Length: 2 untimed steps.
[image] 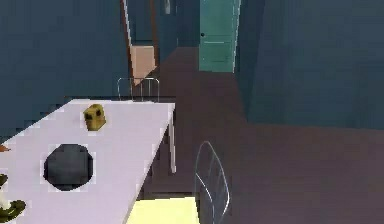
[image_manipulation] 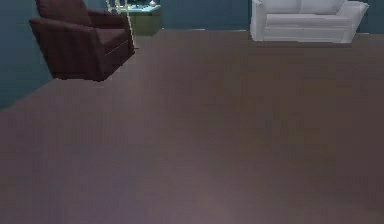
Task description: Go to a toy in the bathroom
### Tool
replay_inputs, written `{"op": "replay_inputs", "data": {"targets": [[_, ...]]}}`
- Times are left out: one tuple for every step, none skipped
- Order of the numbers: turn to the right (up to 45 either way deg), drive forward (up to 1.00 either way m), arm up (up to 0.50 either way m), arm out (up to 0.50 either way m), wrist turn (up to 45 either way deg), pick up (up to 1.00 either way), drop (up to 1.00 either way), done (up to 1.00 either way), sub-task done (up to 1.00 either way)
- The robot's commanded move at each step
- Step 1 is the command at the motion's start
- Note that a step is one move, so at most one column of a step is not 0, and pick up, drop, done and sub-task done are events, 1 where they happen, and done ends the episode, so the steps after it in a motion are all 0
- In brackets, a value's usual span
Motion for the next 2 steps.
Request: {"op": "replay_inputs", "data": {"targets": [[45.0,0.00,0.00,0.00,0.0,0.00,0.00,0.00,0.00],[45.0,0.00,0.00,0.00,0.0,0.00,0.00,0.00,0.00]]}}
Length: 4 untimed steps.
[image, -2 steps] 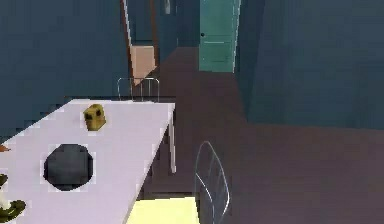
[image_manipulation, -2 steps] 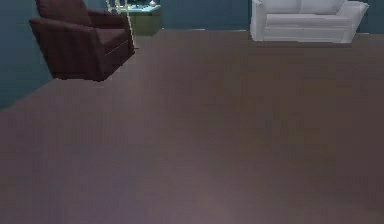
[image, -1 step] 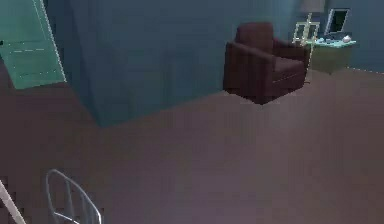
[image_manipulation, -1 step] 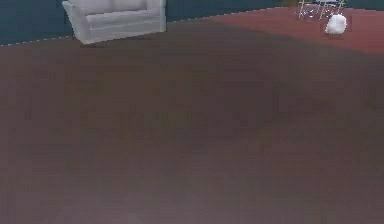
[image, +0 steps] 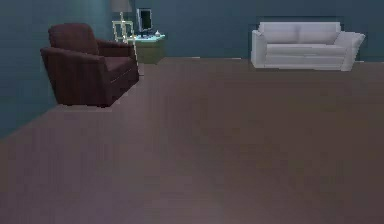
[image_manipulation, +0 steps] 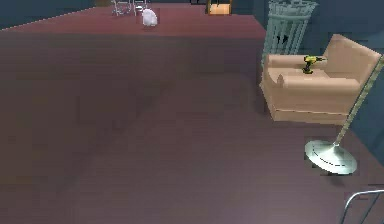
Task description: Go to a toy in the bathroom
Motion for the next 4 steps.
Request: {"op": "replay_inputs", "data": {"targets": [[12.0,0.00,0.00,0.00,0.0,0.00,0.00,0.00,0.00],[0.0,0.05,0.00,0.00,0.0,0.00,0.00,0.00,0.00],[-45.0,0.00,0.00,0.00,0.0,0.00,0.00,0.00,0.00],[0.0,0.60,0.00,0.00,0.0,0.00,0.00,0.00,0.00]]}}
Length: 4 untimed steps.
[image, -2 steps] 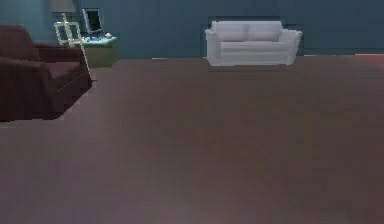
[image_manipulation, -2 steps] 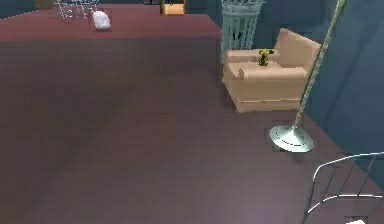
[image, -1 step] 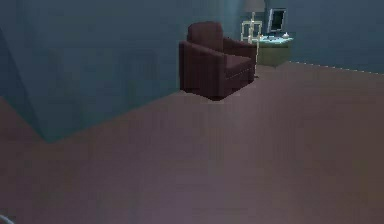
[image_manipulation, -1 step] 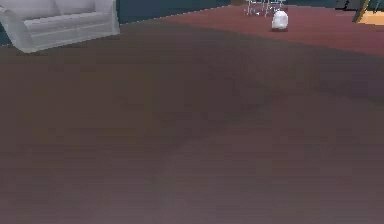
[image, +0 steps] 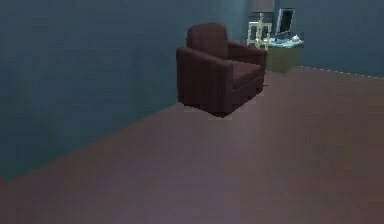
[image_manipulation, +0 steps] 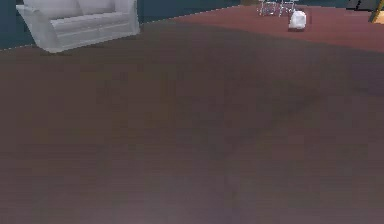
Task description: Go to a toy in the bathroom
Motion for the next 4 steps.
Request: {"op": "replay_inputs", "data": {"targets": [[-45.0,0.00,0.00,0.00,0.0,0.00,0.00,0.00,0.00],[-6.0,0.00,0.00,0.00,0.0,0.00,0.00,0.00,0.00],[0.0,0.80,0.00,0.00,0.0,0.00,0.00,0.00,0.00],[-27.0,0.00,0.00,0.00,0.0,0.00,0.00,0.00,0.00]]}}
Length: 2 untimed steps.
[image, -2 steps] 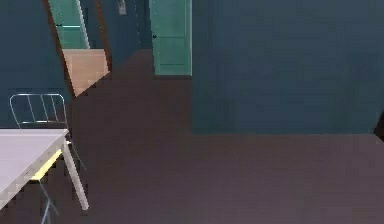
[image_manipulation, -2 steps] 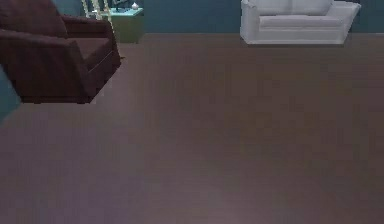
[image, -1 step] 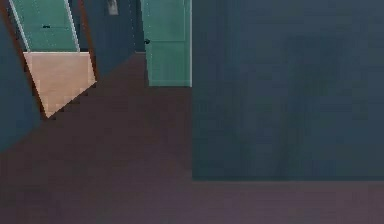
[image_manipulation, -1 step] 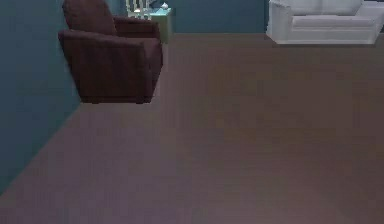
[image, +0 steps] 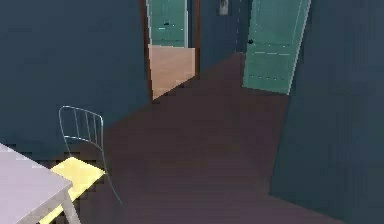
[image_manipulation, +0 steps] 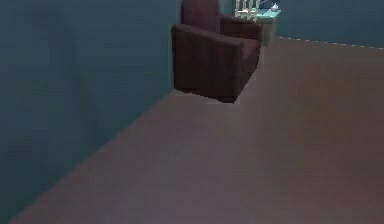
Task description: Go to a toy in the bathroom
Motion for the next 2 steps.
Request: {"op": "replay_inputs", "data": {"targets": [[0.0,1.00,0.00,0.00,0.0,0.00,0.00,0.00,0.00],[-24.0,0.00,0.00,0.00,0.0,0.00,0.00,0.00,0.00]]}}
